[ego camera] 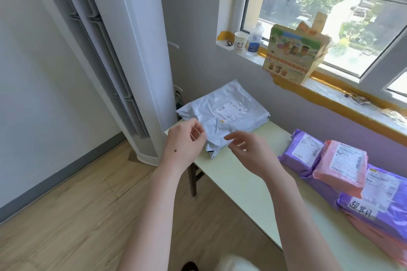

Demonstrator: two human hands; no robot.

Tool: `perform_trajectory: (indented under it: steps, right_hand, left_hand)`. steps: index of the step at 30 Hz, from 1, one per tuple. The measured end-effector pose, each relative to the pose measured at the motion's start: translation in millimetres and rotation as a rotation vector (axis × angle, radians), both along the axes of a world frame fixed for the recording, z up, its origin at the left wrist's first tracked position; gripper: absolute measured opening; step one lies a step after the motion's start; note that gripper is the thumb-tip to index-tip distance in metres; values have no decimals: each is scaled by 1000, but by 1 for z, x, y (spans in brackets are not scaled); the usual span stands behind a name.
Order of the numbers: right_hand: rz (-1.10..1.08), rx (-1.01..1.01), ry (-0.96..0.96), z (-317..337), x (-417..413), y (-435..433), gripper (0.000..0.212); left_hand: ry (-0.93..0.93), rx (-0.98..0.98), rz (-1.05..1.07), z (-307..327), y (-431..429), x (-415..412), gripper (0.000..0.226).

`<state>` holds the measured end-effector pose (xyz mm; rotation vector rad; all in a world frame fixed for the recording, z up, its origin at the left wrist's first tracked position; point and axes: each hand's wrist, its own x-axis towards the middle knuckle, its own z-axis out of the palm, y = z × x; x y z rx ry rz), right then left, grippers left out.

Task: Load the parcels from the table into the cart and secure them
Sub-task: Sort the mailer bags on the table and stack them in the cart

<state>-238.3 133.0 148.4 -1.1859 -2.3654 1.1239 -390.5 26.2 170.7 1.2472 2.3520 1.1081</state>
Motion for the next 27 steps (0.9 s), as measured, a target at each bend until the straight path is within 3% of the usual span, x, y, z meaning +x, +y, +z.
perform_trajectory:
  steps: [19, 27]
  right_hand:
    - [-143, -169, 15, -72, -100, 146, 30]
    - [-406, -183, -167, -121, -108, 176, 44]
  left_hand:
    - [-10, -191, -169, -74, 170, -123, 5]
    - [42, -420, -184, -117, 231, -156, 9]
